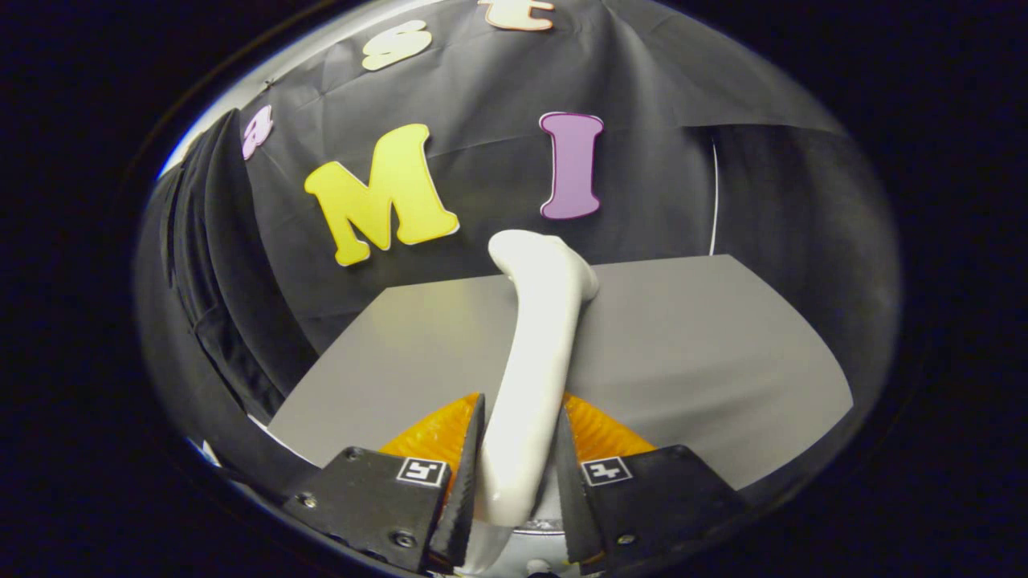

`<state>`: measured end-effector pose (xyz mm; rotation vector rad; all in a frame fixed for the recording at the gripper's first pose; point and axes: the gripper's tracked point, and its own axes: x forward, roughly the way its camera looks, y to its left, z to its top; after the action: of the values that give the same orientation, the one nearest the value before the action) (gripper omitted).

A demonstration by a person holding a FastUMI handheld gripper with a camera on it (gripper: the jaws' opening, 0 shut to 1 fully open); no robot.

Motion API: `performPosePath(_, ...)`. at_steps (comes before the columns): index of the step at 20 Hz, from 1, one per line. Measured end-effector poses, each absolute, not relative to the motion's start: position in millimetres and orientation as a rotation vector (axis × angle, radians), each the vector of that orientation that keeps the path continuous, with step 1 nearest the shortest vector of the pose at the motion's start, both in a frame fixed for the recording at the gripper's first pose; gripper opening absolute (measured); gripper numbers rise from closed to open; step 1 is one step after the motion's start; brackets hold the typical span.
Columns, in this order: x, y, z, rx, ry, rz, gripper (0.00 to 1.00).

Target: Iron the clothes twice with a garment steamer, once on the left side and once on the right side.

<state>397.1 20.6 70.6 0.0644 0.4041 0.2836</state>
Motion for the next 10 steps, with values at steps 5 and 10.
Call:
performPosePath(5, 381, 26, 74, 0.026, 0.352, 0.249, 0.37)
performPosePath(10, 339, 42, 96, 0.044, 0.288, 0.205, 0.36)
